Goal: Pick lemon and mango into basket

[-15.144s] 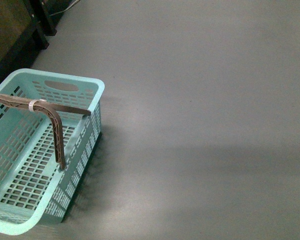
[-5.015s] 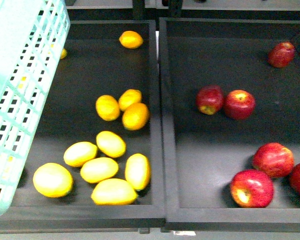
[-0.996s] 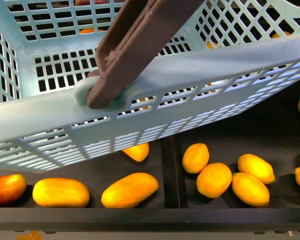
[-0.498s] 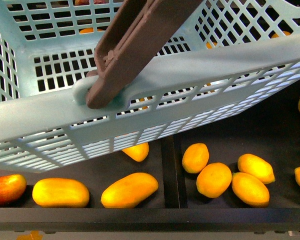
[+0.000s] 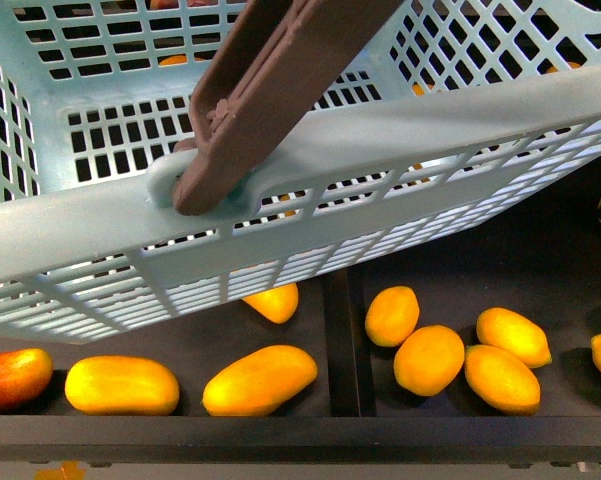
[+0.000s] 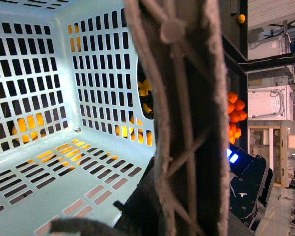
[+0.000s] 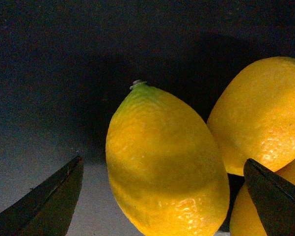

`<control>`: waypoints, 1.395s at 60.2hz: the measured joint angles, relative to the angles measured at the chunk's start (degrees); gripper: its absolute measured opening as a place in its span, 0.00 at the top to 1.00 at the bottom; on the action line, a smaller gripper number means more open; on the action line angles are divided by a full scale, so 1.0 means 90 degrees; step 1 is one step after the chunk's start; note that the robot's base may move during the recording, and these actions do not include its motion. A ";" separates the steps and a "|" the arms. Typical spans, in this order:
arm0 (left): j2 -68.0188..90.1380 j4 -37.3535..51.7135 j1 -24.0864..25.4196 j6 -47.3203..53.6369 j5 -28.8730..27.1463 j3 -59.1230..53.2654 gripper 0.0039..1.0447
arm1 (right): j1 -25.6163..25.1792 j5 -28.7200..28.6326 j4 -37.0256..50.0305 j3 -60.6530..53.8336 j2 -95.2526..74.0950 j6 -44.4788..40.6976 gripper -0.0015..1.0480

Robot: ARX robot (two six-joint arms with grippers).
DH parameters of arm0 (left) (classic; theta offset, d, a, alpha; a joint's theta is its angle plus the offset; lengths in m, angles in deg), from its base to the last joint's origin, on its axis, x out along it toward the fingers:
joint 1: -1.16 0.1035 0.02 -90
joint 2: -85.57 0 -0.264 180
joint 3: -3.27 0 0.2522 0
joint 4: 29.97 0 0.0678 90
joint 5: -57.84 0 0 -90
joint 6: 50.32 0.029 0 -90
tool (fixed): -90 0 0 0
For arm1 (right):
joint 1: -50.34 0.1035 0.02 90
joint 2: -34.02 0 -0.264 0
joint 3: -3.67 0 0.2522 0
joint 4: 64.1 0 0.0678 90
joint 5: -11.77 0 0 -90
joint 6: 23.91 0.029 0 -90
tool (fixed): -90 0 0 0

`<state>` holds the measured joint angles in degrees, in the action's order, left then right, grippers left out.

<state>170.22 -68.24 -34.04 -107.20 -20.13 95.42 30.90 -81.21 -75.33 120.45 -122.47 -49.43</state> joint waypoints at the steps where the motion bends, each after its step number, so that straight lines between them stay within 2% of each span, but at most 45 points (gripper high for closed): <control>1: 0.0000 0.0000 0.0002 -0.0002 0.0000 0.0000 0.95 | 0.0002 0.0000 -0.0007 0.0005 -0.0010 0.0000 0.08; 11: 0.0000 0.0000 0.0000 -0.0002 0.0005 0.0000 0.95 | 0.0061 -0.0015 -0.0039 -0.0005 -0.0041 0.0046 0.09; 23: 0.0000 0.0000 0.0002 0.0000 0.0002 0.0000 0.95 | 0.0119 -0.0005 -0.0012 -0.0073 -0.0049 0.0192 0.33; 29: 0.0000 0.0000 0.0000 0.0000 0.0005 0.0000 0.95 | 0.0119 -0.0005 0.0063 -0.0168 -0.0041 0.0262 0.43; 32: 0.0000 0.0000 0.0002 -0.0002 0.0005 0.0000 0.95 | 0.0112 -0.0024 0.0141 -0.0267 -0.0005 0.0267 0.44; 50: 0.0000 0.0000 0.0000 -0.0002 0.0005 0.0000 0.95 | 0.0005 -0.0447 0.0590 -0.1345 0.0607 0.0444 0.44; 66: 0.0000 0.0000 0.0000 -0.0002 0.0002 0.0000 0.95 | -0.0486 -0.2183 0.1309 -0.3927 0.3436 0.1282 0.45; 84: 0.0000 0.0000 0.0002 0.0000 0.0002 0.0000 0.95 | -0.0843 -0.3106 0.1137 -0.5564 0.6178 0.1967 0.45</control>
<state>170.22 -68.24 -34.01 -107.20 -20.11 95.42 23.31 -109.16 -65.10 70.38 -66.86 -31.73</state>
